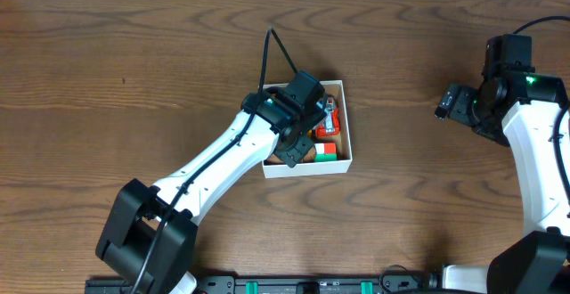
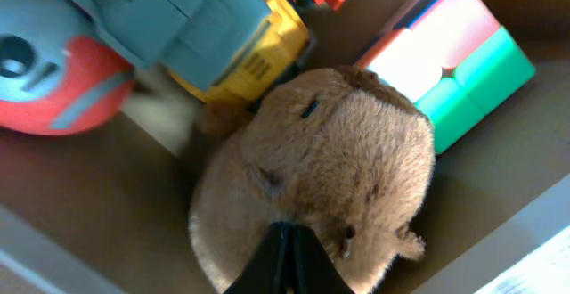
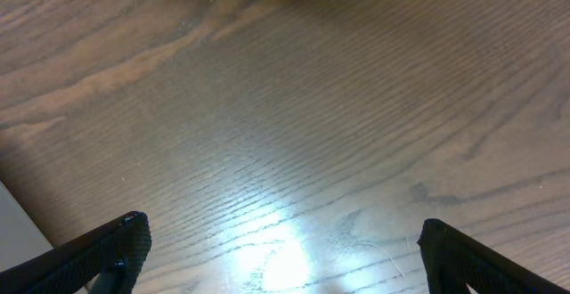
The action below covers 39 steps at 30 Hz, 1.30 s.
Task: Pack container
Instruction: 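Carry the brown bear into the box's front-left space and release it, then lift the left gripper out of the box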
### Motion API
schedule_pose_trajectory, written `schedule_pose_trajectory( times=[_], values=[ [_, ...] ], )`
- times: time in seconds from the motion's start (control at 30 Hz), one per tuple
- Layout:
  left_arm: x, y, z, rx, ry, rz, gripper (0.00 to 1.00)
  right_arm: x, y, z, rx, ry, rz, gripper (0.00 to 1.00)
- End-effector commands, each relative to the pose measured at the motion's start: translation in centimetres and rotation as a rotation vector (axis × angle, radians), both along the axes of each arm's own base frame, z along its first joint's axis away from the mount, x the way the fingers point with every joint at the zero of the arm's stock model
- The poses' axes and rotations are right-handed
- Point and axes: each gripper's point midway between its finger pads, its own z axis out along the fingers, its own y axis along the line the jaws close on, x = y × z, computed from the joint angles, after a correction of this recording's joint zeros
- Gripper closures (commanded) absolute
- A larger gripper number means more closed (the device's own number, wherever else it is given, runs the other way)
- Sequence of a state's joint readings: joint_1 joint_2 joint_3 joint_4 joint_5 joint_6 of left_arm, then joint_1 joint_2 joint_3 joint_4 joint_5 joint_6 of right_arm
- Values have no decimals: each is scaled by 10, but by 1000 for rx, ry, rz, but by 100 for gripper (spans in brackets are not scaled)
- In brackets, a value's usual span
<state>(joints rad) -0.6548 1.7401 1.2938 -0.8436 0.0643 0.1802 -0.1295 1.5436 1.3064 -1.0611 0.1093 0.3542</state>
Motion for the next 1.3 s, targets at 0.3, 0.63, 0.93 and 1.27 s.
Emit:
schedule_pose_trajectory(
  times=[0.3,0.63,0.93,1.27],
  values=[
    [-29,-13,-44,-116,137,7,94,-2,-3,0,-20,9,6,1],
    [-43,-2,-81,-48,230,49,94,-2,-3,0,-19,9,5,1],
    [-16,-10,-35,-69,110,43,90,-2,-3,0,-20,9,6,1],
    [9,-13,63,-136,-80,50,10,-2,-3,0,-22,9,13,1]
  ],
)
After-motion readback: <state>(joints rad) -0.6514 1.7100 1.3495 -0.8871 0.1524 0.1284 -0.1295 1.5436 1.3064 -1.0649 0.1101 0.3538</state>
